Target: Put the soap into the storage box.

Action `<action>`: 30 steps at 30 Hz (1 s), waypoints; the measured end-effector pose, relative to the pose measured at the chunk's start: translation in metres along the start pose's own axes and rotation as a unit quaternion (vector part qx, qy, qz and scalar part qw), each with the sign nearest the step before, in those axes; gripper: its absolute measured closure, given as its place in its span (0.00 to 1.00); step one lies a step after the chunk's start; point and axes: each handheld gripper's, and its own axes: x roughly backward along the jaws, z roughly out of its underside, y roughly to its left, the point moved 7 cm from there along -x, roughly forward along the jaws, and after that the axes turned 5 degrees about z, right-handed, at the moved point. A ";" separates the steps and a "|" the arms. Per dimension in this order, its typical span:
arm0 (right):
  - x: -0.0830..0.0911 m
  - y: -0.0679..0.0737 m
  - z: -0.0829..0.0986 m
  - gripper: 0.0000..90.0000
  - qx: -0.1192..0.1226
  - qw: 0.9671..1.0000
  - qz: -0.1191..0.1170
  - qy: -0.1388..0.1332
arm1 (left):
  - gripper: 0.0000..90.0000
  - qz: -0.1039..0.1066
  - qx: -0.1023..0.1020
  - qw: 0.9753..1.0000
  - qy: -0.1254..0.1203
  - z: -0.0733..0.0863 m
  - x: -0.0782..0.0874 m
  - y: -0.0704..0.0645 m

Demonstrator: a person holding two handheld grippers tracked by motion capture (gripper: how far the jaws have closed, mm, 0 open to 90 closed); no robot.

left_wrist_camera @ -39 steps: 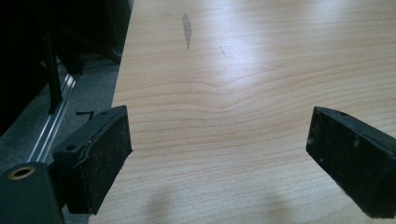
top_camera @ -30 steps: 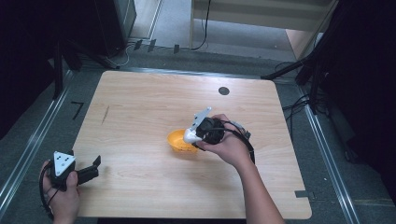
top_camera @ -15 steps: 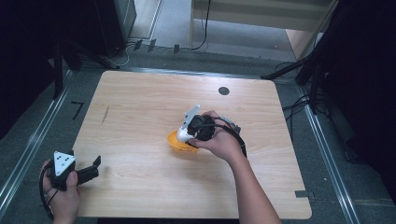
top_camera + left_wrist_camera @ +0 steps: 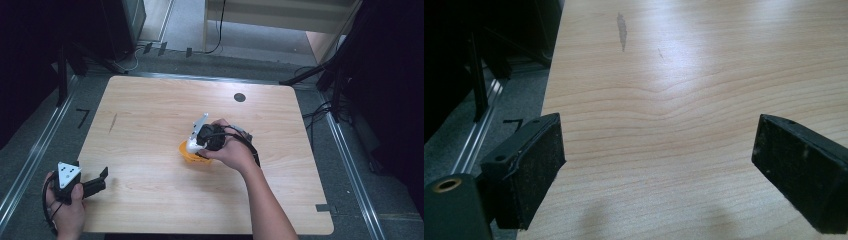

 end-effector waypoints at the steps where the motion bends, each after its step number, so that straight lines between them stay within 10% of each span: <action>1: -0.001 0.000 0.000 0.56 0.001 1.000 0.000 0.000 | 0.08 0.001 0.000 1.000 0.000 0.000 0.000 0.000; 30: -0.012 -0.001 0.003 0.56 0.004 1.000 -0.010 0.012 | 0.08 0.001 0.000 1.000 0.001 0.000 0.000 0.000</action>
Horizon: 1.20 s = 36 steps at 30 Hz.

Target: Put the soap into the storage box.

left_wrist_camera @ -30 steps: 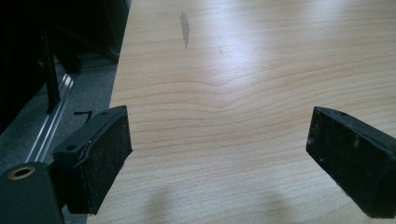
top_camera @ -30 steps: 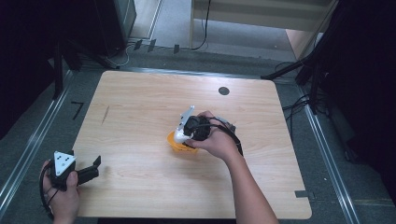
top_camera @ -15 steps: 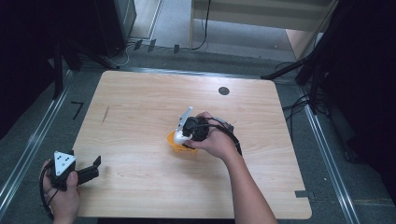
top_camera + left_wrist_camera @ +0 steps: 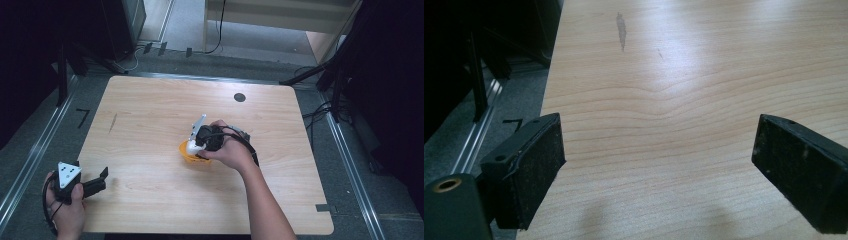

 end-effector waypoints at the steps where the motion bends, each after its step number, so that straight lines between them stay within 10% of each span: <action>1: 0.000 0.000 0.000 0.56 0.002 1.000 0.000 0.000 | 0.08 0.000 0.000 1.000 0.000 0.000 0.000 0.000; 36: 0.028 -0.007 0.017 0.42 -0.070 0.996 0.012 -0.060 | 0.08 -0.001 0.000 1.000 0.001 0.000 0.000 0.000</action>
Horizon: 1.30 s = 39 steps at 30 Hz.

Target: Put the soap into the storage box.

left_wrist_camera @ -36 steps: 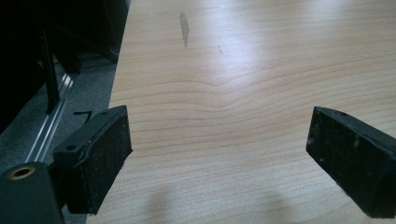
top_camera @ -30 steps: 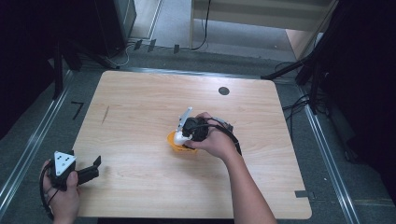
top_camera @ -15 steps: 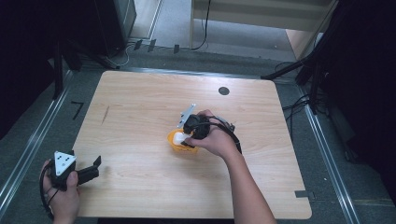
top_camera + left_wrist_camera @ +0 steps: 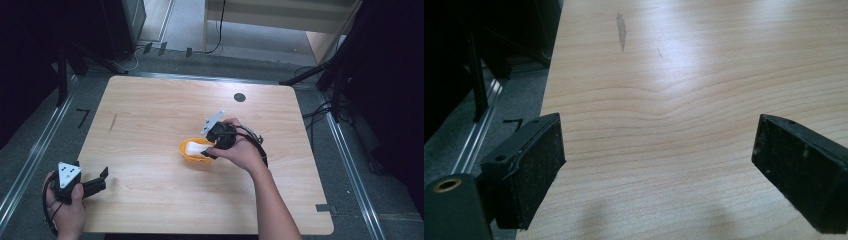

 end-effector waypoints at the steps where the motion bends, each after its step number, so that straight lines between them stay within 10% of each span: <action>1: 0.005 -0.001 0.004 0.40 -0.010 1.000 0.006 -0.005 | 0.08 0.000 0.000 1.000 0.000 0.000 0.000 0.000; 9: 0.017 -0.007 0.023 0.29 -0.042 0.999 0.027 -0.015 | 0.08 -0.002 -0.001 1.000 0.000 0.000 0.000 0.000; 16: 0.029 -0.013 0.046 0.00 -0.100 0.994 0.050 -0.021 | 0.08 -0.002 0.000 1.000 0.001 0.000 0.000 0.000; 39: 0.035 -0.010 0.111 0.00 -0.162 0.983 0.079 -0.025 | 0.08 -0.005 0.001 1.000 0.000 0.000 0.000 0.001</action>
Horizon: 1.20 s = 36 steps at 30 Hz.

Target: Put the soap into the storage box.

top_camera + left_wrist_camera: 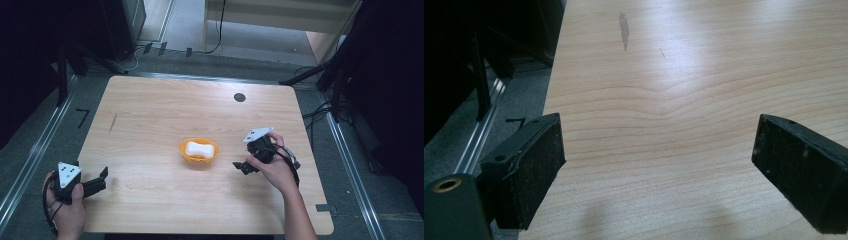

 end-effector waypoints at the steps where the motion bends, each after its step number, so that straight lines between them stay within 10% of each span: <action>1: 0.001 -0.001 0.003 0.00 -0.003 1.000 0.000 -0.001 | 0.08 0.000 0.000 1.000 0.000 0.000 0.000 0.000; 25: 0.025 -0.021 0.076 0.00 -0.074 0.996 0.032 -0.027 | 0.08 -0.003 0.000 1.000 0.001 0.000 0.000 0.000; 36: 0.047 -0.033 0.116 0.00 -0.125 0.989 0.062 -0.056 | 0.08 -0.005 -0.001 1.000 0.001 0.000 0.000 0.000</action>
